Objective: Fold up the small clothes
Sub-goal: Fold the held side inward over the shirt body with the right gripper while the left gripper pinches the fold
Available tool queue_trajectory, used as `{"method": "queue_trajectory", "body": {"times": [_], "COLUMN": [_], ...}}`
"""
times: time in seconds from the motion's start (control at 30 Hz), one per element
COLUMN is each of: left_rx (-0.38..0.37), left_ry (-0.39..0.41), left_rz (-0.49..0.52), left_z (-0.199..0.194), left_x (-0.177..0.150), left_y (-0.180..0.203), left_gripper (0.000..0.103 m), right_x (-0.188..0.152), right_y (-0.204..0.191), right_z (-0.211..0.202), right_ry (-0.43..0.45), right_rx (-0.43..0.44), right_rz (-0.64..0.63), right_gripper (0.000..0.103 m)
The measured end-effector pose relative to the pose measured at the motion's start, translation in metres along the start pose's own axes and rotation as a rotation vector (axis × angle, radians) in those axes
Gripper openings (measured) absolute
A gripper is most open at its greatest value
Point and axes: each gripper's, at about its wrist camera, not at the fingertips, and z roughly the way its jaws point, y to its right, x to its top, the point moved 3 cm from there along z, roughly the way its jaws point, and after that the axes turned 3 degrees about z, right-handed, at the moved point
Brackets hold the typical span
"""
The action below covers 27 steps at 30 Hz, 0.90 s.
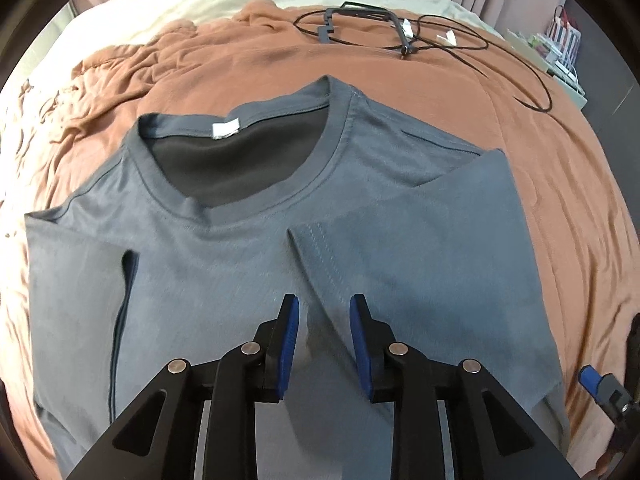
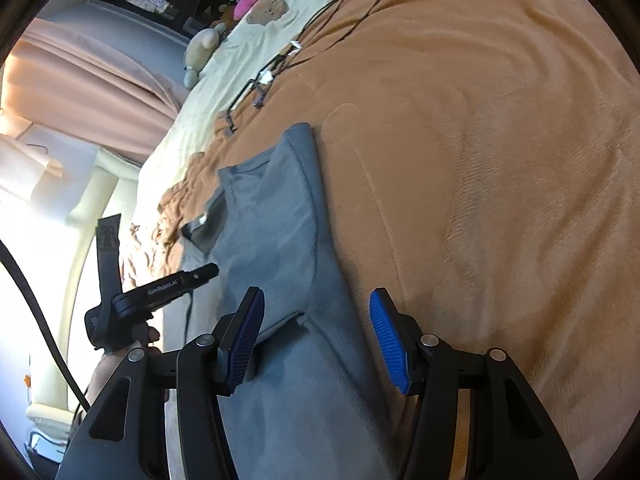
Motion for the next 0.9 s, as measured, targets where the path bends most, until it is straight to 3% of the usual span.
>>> {"method": "queue_trajectory", "body": {"times": [0.33, 0.43, 0.53, 0.7, 0.9], "left_rx": [-0.021, -0.03, -0.037, -0.059, -0.053], "left_ry": [0.0, -0.016, -0.037, -0.065, -0.058], "left_rz": [0.023, 0.023, 0.014, 0.004, 0.007], "left_z": [-0.014, -0.008, 0.003, 0.017, 0.019], "left_x": [-0.015, -0.017, -0.02, -0.027, -0.022], "left_y": [-0.003, -0.005, -0.005, 0.0, 0.0], "left_gripper": [0.028, 0.028, 0.028, 0.028, 0.029], "right_x": [-0.01, -0.01, -0.01, -0.005, 0.004], "right_y": [0.013, 0.016, 0.022, 0.028, 0.046], "right_z": [0.021, 0.031, 0.046, 0.06, 0.045], "right_ry": [-0.123, -0.145, -0.156, -0.117, 0.002], "right_rx": [0.202, 0.249, 0.237, 0.22, 0.238], "right_rz": [0.115, 0.145, 0.153, 0.177, 0.231], "right_gripper": [0.053, 0.069, 0.072, 0.072, 0.072]}}
